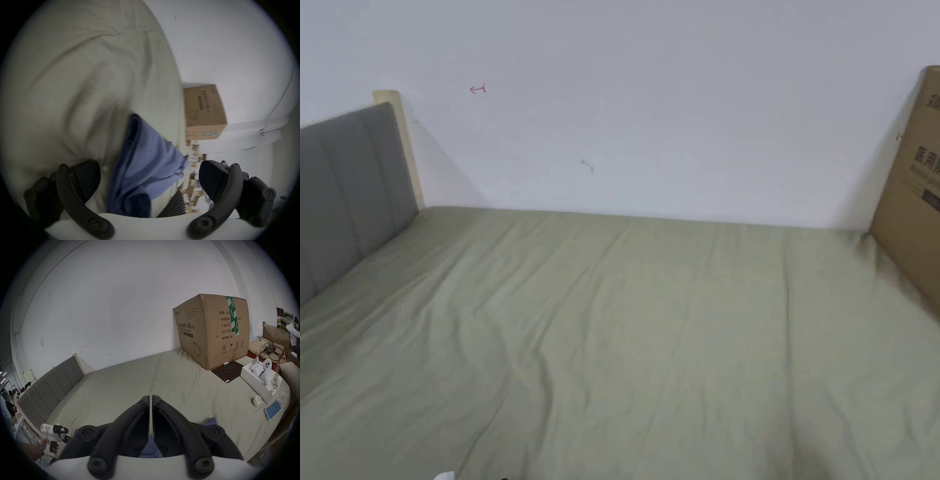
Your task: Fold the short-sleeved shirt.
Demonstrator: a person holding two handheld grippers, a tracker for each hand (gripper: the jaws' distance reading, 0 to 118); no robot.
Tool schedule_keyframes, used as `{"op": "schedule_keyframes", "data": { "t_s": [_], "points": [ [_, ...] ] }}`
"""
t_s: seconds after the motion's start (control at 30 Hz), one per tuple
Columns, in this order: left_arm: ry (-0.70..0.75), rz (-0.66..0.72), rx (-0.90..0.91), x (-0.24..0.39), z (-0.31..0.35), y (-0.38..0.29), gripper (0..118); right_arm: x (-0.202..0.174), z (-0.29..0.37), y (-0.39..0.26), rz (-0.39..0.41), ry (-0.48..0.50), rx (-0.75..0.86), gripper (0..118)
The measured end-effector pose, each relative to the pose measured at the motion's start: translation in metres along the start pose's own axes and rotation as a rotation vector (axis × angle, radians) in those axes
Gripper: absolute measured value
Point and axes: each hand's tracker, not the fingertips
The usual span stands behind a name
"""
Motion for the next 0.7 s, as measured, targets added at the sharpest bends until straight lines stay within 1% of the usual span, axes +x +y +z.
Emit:
{"op": "schedule_keyframes", "data": {
  "t_s": [0.1, 0.13, 0.17, 0.2, 0.23, 0.27, 0.3, 0.33, 0.37, 0.4, 0.43, 0.47, 0.5, 0.6, 0.63, 0.67, 0.7],
  "points": [
    [-0.139, 0.079, -0.063, -0.016, -0.008, 0.005, 118, 0.000, 0.000, 0.002, -0.020, -0.006, -0.007, 3],
    [-0.138, 0.071, -0.071, -0.023, -0.012, 0.006, 118, -0.001, 0.000, 0.003, -0.030, -0.007, -0.012, 3],
    [-0.127, 0.064, -0.059, -0.008, -0.001, 0.003, 117, -0.001, 0.000, 0.003, -0.041, -0.005, -0.016, 3],
    [-0.123, 0.060, -0.039, -0.008, -0.001, 0.004, 107, -0.001, -0.001, 0.002, -0.050, -0.005, -0.020, 3],
    [-0.105, 0.048, -0.028, -0.009, -0.001, 0.004, 76, -0.002, -0.002, 0.002, -0.058, -0.007, -0.023, 3],
    [0.028, 0.050, -0.022, -0.014, 0.000, 0.004, 7, -0.005, -0.001, 0.002, -0.066, -0.005, -0.027, 3],
    [0.231, 0.046, -0.035, -0.021, 0.003, 0.004, 6, -0.005, -0.001, 0.002, -0.073, -0.003, -0.030, 3],
    [0.129, 0.058, -0.043, -0.018, 0.001, 0.004, 6, -0.006, -0.002, 0.001, -0.079, 0.000, -0.033, 3],
    [0.082, 0.072, 0.003, -0.009, 0.000, 0.006, 6, -0.006, -0.002, 0.000, -0.082, 0.001, -0.036, 3],
    [0.117, 0.045, -0.008, -0.001, 0.008, 0.015, 6, -0.006, -0.003, 0.000, -0.083, 0.002, -0.038, 3],
    [0.228, -0.042, -0.021, 0.010, 0.020, 0.028, 6, -0.006, -0.003, -0.001, -0.083, 0.005, -0.040, 3],
    [0.261, -0.088, -0.010, 0.025, 0.032, 0.042, 6, -0.006, -0.002, -0.001, -0.084, 0.010, -0.041, 3],
    [0.308, -0.152, 0.014, 0.022, -0.017, -0.003, 6, -0.006, -0.002, -0.001, -0.085, 0.015, -0.042, 3],
    [0.330, -0.263, 0.084, 0.061, 0.009, 0.014, 6, -0.003, -0.002, -0.001, -0.091, 0.024, -0.044, 3],
    [0.392, -0.324, 0.119, 0.074, 0.021, 0.023, 6, -0.003, -0.001, -0.002, -0.098, 0.027, -0.044, 3],
    [0.473, -0.371, 0.156, 0.070, 0.018, 0.012, 6, 0.000, -0.002, -0.003, -0.109, 0.033, -0.047, 3],
    [0.563, -0.435, 0.187, 0.079, 0.027, 0.017, 6, 0.001, -0.002, -0.003, -0.121, 0.037, -0.055, 3]
  ]
}}
